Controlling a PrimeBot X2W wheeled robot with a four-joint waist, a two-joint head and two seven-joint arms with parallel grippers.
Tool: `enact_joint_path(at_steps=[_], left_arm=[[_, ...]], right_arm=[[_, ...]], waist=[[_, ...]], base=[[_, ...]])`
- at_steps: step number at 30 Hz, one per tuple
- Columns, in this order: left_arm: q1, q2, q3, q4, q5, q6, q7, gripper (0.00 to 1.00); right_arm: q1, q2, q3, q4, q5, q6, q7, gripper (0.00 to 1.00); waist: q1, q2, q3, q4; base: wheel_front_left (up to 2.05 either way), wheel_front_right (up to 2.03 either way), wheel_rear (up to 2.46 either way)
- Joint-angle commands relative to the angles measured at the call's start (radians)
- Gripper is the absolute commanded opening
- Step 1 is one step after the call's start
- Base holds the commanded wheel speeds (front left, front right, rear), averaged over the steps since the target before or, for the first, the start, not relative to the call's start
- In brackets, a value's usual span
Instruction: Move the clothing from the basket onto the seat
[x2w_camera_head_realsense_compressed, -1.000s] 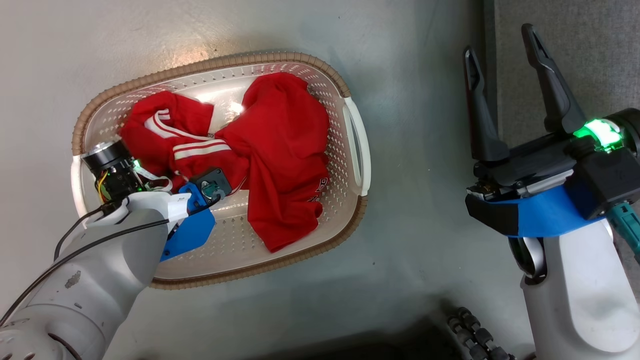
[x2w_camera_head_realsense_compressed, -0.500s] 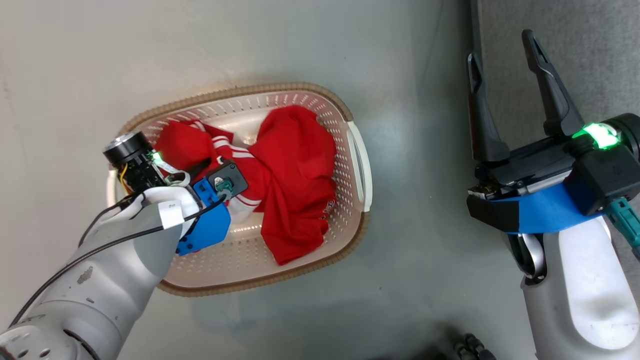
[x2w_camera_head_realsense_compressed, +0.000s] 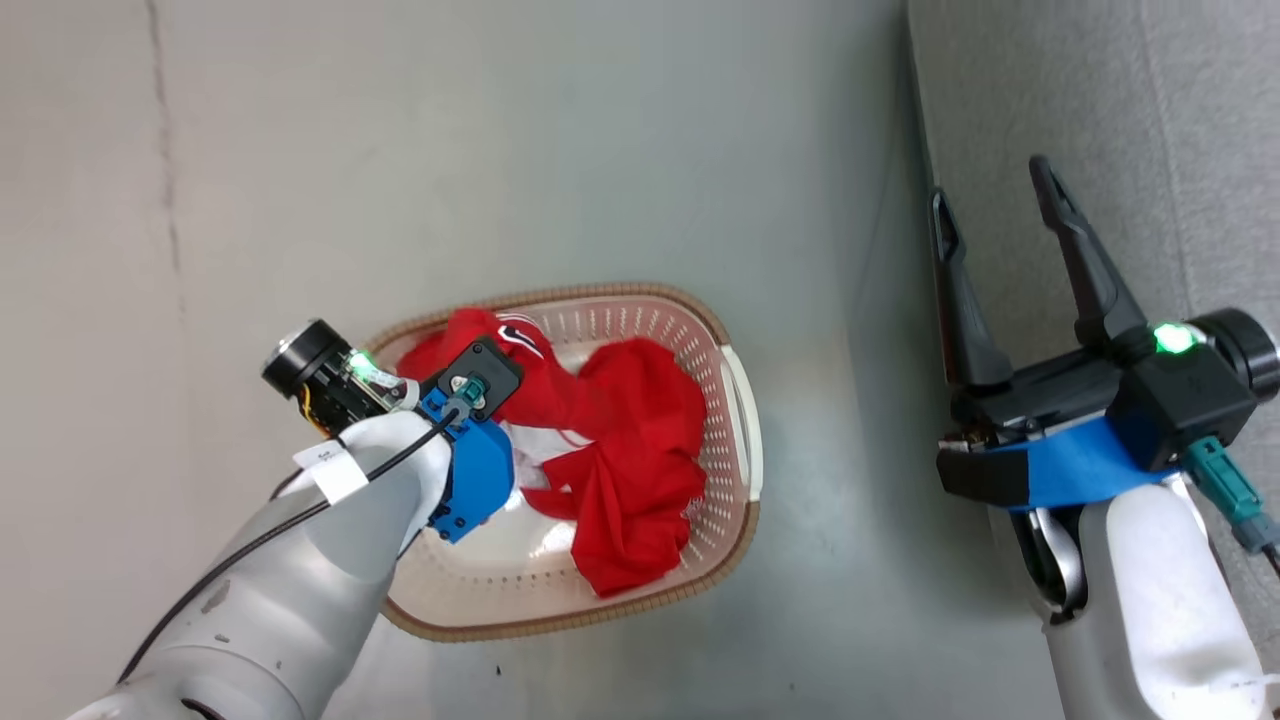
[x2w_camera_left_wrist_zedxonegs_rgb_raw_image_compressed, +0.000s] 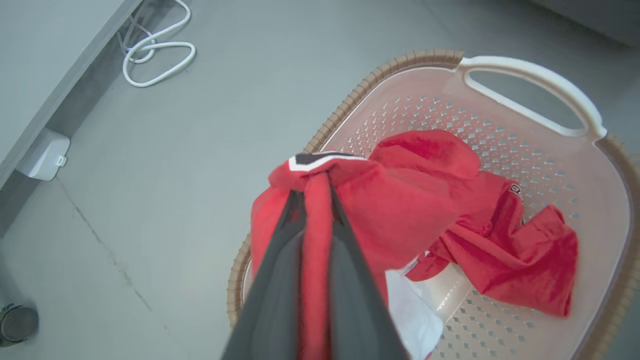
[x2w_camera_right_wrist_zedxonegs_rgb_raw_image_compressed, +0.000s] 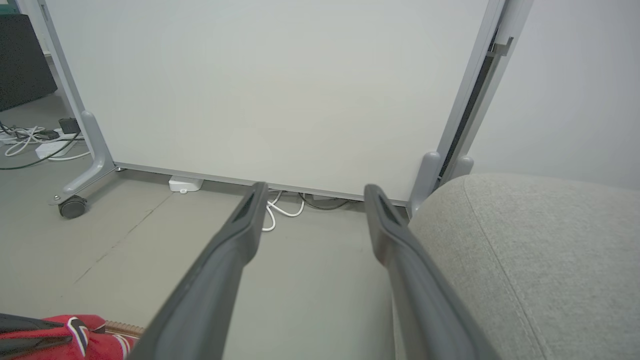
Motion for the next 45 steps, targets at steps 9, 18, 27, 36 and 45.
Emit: enact_joint_path(at_steps=[9, 18, 27, 36, 45], left_arm=[[0.086, 0.027, 0.119, -0.173, -0.074, 0.049, -0.016, 0.0], [0.167, 0.076, 0.257, -0.43, -0.047, 0.096, -0.017, 0.0], [0.234, 0.071, 0.376, -0.676, 0.011, 0.101, -0.017, 0.0], [0.301, 0.053, 0.44, -0.843, 0.051, 0.08, -0.017, 0.0], [0.333, 0.04, 0.456, -0.857, 0.08, 0.062, -0.017, 0.0]], right_arm=[[0.094, -0.003, -0.012, 0.035, 0.008, 0.0, -0.003, 1.0], [0.168, -0.003, -0.023, 0.053, 0.016, 0.0, -0.003, 1.0], [0.223, -0.003, -0.016, 0.058, 0.038, 0.0, -0.003, 1.0], [0.259, -0.003, -0.008, 0.058, 0.045, 0.0, -0.003, 1.0], [0.24, -0.004, 0.052, 0.023, 0.006, 0.0, -0.003, 1.0]], waist=[[0.0001, 0.0, -0.231, 0.054], [0.0001, 0.0, -0.361, 0.079], [0.0001, 0.0, -0.454, 0.087], [0.0001, 0.0, -0.504, 0.096], [0.0001, 0.0, -0.529, 0.102]], base=[[0.0, 0.0, 0.0], [0.0, 0.0, 0.0], [0.0, 0.0, 0.0], [0.0, 0.0, 0.0], [0.0, 0.0, 0.0]])
